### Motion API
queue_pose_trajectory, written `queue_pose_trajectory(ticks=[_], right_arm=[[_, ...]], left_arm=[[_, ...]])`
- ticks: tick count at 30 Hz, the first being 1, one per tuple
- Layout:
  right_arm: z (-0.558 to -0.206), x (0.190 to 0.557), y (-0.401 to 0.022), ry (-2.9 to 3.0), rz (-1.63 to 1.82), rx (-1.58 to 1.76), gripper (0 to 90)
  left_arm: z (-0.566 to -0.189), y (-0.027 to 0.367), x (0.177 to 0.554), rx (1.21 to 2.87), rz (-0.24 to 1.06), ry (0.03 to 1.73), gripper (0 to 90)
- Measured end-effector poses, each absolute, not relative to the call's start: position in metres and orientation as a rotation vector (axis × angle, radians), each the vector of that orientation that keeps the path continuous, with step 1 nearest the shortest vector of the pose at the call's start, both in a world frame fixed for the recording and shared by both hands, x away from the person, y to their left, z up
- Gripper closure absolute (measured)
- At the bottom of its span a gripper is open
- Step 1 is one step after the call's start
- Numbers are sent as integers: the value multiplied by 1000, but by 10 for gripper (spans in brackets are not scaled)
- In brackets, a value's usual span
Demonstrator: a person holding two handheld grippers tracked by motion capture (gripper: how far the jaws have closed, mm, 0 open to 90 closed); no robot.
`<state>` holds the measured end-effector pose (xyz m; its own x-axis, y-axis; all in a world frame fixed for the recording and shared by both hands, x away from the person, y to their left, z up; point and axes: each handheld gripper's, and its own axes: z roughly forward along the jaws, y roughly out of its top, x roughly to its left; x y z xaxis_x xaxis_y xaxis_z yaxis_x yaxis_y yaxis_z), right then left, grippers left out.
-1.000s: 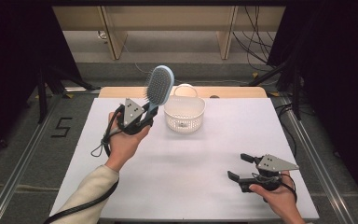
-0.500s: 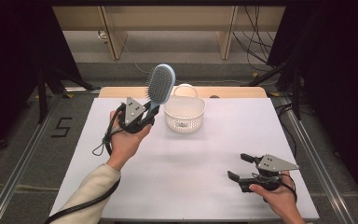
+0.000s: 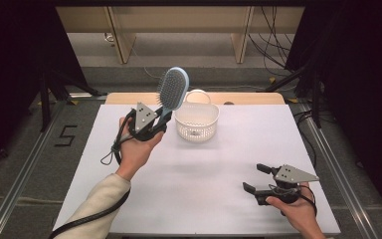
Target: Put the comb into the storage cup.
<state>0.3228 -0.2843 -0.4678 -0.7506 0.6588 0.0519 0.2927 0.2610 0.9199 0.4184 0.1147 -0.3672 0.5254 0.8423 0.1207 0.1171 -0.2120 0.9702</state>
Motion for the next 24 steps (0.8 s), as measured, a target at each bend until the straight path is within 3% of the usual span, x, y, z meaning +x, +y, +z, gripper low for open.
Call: queue_pose_trajectory(ticks=[24], right_arm=[[-468,323,-285,2195,1486,870,157]], left_arm=[[-365,109,422,1660,811,814,701]])
